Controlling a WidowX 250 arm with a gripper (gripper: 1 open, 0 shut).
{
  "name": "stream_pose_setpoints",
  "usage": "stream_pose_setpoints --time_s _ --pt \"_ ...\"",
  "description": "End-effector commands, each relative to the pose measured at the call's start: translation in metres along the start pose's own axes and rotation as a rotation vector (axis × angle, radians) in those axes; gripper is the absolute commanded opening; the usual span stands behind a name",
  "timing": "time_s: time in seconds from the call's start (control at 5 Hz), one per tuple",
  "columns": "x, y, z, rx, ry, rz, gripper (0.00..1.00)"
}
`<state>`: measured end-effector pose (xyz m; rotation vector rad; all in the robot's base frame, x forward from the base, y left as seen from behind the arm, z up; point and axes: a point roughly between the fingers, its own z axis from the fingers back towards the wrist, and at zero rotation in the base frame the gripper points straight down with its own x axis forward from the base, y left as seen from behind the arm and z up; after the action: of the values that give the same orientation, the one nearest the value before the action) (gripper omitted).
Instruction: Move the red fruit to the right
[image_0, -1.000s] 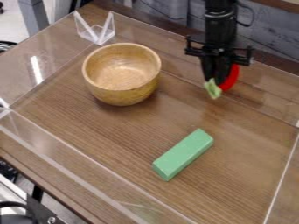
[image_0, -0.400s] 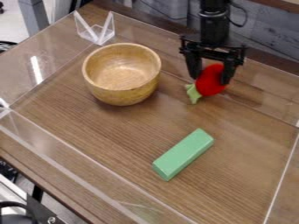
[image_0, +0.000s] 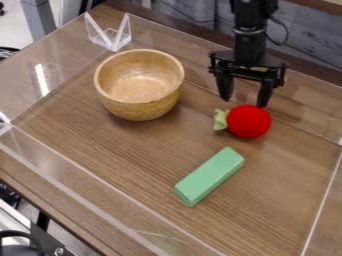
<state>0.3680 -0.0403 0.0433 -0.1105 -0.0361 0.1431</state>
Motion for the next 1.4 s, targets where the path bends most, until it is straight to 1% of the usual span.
stream_pose_setpoints --time_s 0.0,0.2,0.6,0.8,1.0,1.2 --pt "0.005 -0.006 0.008 0.005 -0.033 0.007 0.00" --pt "0.004 -0.005 0.013 -0.010 -0.018 -0.038 1.00" --pt "-0.003 0.000 0.046 -0.062 -0.039 0.031 1.00" --pt "-0.014 0.018 0.086 -0.121 -0.083 0.023 1.00" --pt "-0.027 0.043 0.117 -0.156 -0.111 0.034 1.00" --pt "-0.024 0.071 0.125 -0.147 -0.130 0.077 1.00"
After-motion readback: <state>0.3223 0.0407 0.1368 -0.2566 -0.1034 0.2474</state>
